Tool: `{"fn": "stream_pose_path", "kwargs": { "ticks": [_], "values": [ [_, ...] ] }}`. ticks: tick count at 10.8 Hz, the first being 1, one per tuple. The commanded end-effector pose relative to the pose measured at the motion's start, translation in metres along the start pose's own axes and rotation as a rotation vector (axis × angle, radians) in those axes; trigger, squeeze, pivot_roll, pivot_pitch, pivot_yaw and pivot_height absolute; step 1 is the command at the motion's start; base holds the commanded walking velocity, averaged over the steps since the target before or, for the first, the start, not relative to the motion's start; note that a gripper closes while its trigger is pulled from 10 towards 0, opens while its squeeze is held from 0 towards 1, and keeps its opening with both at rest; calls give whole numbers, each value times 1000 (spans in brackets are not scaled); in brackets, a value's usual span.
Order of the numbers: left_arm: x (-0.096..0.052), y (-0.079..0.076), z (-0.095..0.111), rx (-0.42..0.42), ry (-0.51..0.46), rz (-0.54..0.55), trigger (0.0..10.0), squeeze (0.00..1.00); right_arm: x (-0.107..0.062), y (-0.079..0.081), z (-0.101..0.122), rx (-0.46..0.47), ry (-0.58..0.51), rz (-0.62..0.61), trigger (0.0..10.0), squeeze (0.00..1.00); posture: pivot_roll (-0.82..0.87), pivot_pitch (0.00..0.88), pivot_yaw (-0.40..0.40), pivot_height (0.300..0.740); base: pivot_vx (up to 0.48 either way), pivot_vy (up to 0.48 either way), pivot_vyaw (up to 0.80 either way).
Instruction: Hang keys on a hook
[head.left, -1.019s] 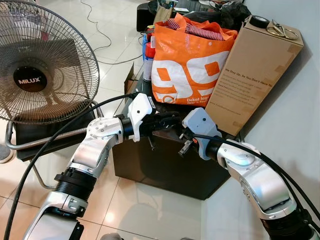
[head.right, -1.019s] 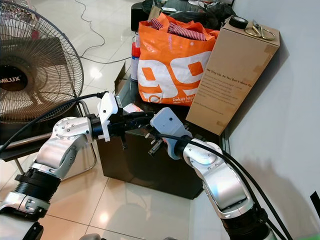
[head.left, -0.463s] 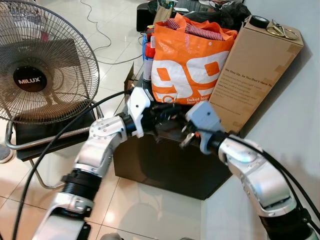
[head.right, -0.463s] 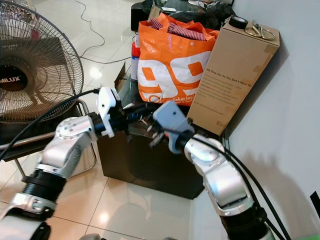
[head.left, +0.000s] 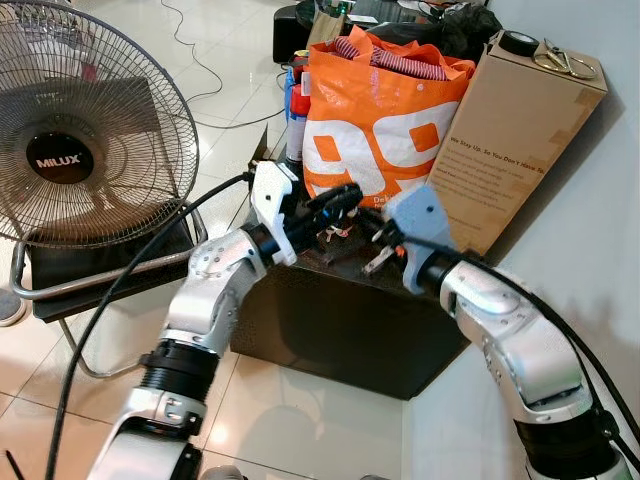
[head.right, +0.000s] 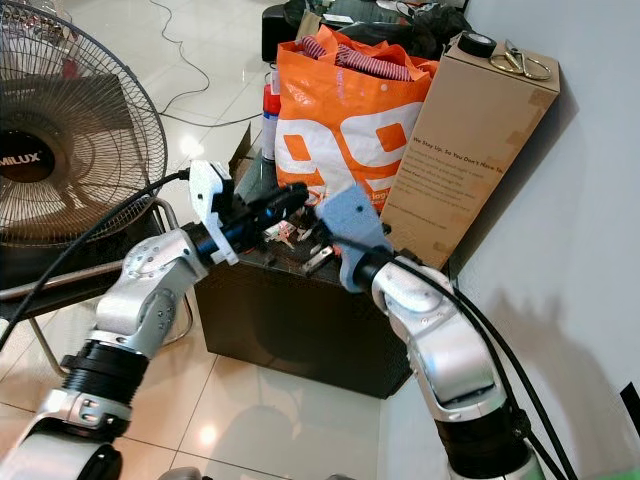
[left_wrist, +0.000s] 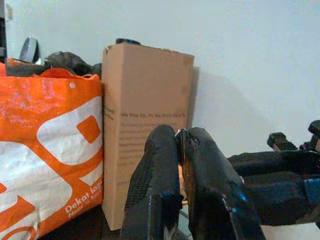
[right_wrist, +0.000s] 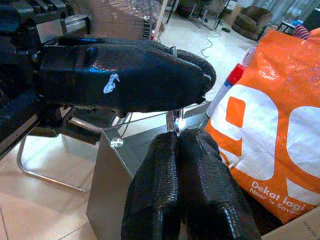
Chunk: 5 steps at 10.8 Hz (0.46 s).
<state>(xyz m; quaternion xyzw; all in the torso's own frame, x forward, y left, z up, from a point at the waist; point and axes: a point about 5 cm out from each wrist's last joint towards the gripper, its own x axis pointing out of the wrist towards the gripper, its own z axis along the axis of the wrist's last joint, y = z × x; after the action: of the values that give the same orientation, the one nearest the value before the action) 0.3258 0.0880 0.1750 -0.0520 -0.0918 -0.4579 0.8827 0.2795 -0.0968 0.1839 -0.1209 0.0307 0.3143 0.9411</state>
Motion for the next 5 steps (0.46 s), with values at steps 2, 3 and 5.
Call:
{"fn": "stream_pose_path", "kwargs": {
  "ticks": [2,3,5],
  "values": [
    [-16,29,15,41,-26,209,0,0,-4,0,-11,30,50,14,0,0,18,0,-135,740,0,0,0],
    [-16,28,14,44,-18,204,0,0,-4,0,-11,23,51,10,10000,0,15,0,-135,740,0,0,0],
    [-15,29,14,41,-17,211,0,0,-4,-2,-13,27,61,-9,10000,1000,12,0,-133,740,0,0,0]
  ]
}}
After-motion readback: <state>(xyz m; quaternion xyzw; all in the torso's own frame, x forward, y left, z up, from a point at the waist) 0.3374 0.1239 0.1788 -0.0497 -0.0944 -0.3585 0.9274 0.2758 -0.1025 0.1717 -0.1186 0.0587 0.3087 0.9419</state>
